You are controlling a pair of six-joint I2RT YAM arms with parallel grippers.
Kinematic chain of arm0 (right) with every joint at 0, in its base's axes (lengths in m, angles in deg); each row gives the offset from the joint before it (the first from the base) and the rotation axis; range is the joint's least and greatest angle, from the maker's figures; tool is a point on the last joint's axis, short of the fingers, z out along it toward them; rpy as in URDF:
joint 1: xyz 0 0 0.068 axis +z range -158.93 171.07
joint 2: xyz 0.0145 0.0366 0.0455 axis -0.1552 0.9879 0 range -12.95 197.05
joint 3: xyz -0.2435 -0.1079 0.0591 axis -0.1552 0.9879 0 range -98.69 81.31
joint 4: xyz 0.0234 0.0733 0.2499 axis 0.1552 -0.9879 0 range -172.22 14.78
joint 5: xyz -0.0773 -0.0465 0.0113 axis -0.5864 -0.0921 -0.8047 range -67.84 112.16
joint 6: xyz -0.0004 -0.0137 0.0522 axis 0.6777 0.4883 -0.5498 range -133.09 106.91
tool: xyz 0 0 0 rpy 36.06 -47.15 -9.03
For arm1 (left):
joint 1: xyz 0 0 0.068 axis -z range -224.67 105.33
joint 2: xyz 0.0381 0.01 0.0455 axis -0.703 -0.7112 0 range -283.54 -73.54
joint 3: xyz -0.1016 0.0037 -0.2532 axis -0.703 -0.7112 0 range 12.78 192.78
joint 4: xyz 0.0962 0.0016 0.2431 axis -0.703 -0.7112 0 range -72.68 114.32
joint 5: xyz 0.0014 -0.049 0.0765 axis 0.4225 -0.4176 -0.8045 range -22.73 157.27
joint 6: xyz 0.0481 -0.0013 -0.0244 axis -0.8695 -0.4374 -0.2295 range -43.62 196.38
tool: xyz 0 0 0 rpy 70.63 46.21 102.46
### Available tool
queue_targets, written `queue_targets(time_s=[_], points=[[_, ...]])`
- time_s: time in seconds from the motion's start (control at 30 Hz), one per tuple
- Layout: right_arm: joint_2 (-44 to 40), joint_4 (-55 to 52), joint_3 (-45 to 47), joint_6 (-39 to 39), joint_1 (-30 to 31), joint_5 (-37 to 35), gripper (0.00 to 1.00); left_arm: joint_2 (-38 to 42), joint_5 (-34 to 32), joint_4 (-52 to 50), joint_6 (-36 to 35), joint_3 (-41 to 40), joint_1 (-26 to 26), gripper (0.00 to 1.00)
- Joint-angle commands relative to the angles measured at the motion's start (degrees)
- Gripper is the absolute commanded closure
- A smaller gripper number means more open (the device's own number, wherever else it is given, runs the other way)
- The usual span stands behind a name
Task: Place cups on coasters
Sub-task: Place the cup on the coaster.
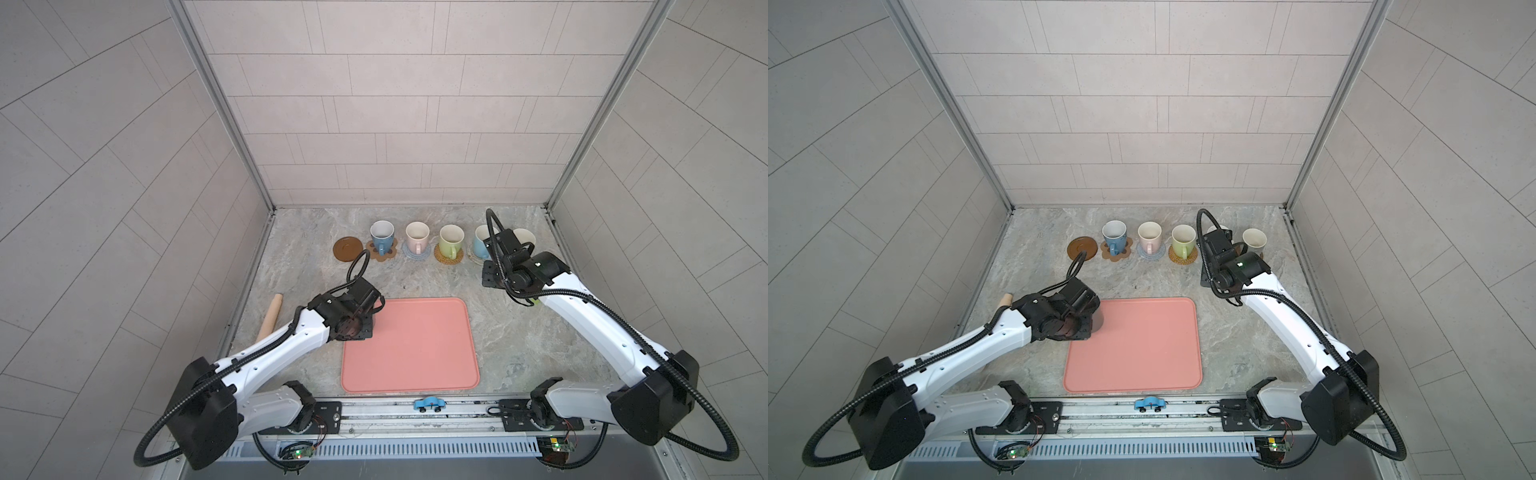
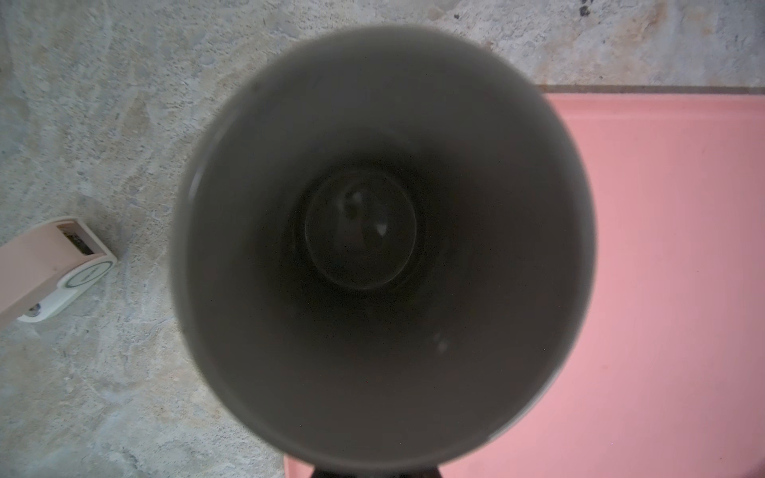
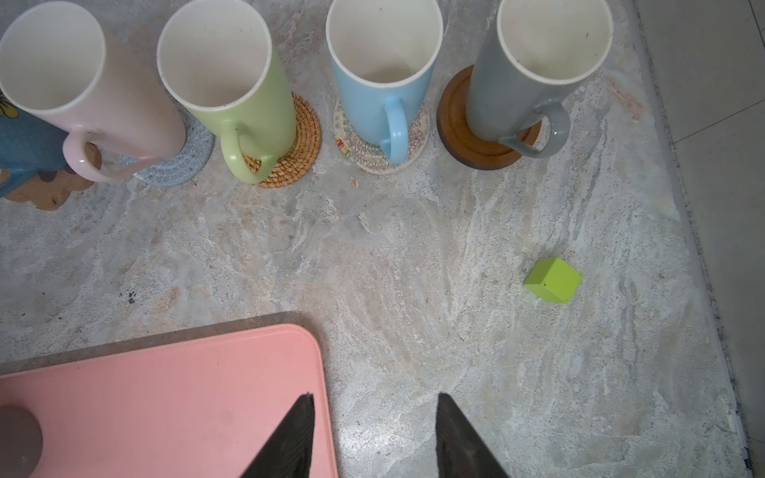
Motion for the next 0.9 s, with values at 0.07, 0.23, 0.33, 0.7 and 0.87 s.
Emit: queue_targets(time_s=[0.07,0.23,0.33,0.7,0.87], points=[[-2.0,-1.9,1.2,-0.9,0.3,-1.4,0.50,-1.9,-0.5,-1.0,-0.1,-0.5,-0.3,0.80],[-2.3,-1.9,1.4,-1.2,0.3,-1.4,0.50,-2.4,-0.7,-0.8,-0.3,-0.3,-0.3,0.79],[-2.5,-1.9,1.4,-1.3,0.2,-1.3,0.50,-2.5,-0.8,-0.5,-0.6,-0.3,-0.3,0.85],[-3.2,-2.4,1.6,-1.4,0.3,-1.7,0.50,0.5,-3.8,0.1,-2.4,0.4,-0.3,0.99],[-3.2,-2.2,1.7,-1.4,0.3,-1.6,0.50,2.1,-6.3,0.5,-2.7,0.4,-0.3,0.99]])
